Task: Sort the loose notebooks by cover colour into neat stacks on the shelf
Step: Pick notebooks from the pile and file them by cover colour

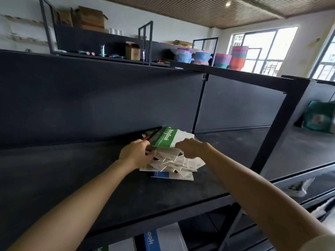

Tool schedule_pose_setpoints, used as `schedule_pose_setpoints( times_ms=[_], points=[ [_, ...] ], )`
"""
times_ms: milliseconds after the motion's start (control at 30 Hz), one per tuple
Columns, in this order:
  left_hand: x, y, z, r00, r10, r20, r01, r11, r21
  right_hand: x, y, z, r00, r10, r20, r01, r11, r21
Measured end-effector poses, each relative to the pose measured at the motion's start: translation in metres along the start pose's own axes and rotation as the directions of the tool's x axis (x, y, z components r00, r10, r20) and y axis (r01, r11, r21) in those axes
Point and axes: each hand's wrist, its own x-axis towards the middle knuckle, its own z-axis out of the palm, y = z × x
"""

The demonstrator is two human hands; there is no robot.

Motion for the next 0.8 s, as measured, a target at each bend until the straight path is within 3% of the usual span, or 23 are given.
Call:
schedule_pose_setpoints(
  times_ms=[33,67,100,133,167,200,233,300,367,467,567,700,800],
  points=[
    [0.003,-0.001,-0.002,0.999,-0.051,0.001,0.051,0.982,-0.18,-0.003,-0.002,-0.005,0.998,0.009,-0.068,-0.009,1.0,-0.002],
    [0.007,-0.002,-0.003,0.991,-0.136,0.014,0.129,0.894,-0.428,-0.004,-0.002,-0.01,0.992,0.017,-0.126,-0.014,1.0,0.019],
    [0.009,-0.001,-0.008,0.966,-0.244,0.089,0.235,0.674,-0.701,-0.007,-0.003,-0.018,0.986,0.023,-0.162,-0.014,0.998,0.054],
    [0.01,0.0,-0.014,0.922,-0.314,0.226,0.327,0.321,-0.889,-0.01,-0.005,-0.025,0.982,0.015,-0.191,0.0,0.997,0.078],
    [0.012,0.0,-0.02,0.87,-0.325,0.37,0.391,-0.003,-0.921,-0.015,-0.01,-0.032,0.977,-0.005,-0.213,0.021,0.997,0.076],
    [0.013,-0.004,-0.024,0.827,-0.277,0.488,0.449,-0.196,-0.872,-0.02,-0.016,-0.037,0.968,-0.03,-0.248,0.047,0.997,0.065],
    [0.012,-0.01,-0.027,0.804,-0.221,0.552,0.495,-0.268,-0.827,-0.024,-0.022,-0.038,0.955,-0.067,-0.29,0.085,0.995,0.049],
    [0.009,-0.018,-0.027,0.803,-0.179,0.568,0.515,-0.273,-0.813,-0.025,-0.03,-0.036,0.945,-0.158,-0.286,0.183,0.981,0.062],
    [0.006,-0.024,-0.024,0.791,-0.227,0.568,0.546,-0.154,-0.823,-0.027,-0.03,-0.035,0.972,-0.208,-0.111,0.231,0.935,0.269],
    [-0.003,-0.035,-0.023,0.758,-0.337,0.559,0.594,0.003,-0.804,-0.017,-0.021,-0.036,0.989,-0.139,0.039,0.104,0.873,0.476],
    [-0.011,-0.051,-0.034,0.74,-0.441,0.507,0.577,0.029,-0.816,0.007,-0.028,-0.021,1.0,0.0,0.02,-0.008,0.905,0.426],
    [-0.019,-0.077,-0.047,0.743,-0.48,0.467,0.56,0.063,-0.826,0.033,-0.036,-0.006,0.987,-0.026,0.157,-0.019,0.959,0.282],
    [-0.025,-0.089,-0.052,0.761,-0.47,0.448,0.543,0.083,-0.836,0.036,-0.028,-0.014,0.983,-0.023,0.18,-0.016,0.977,0.21]
  ],
)
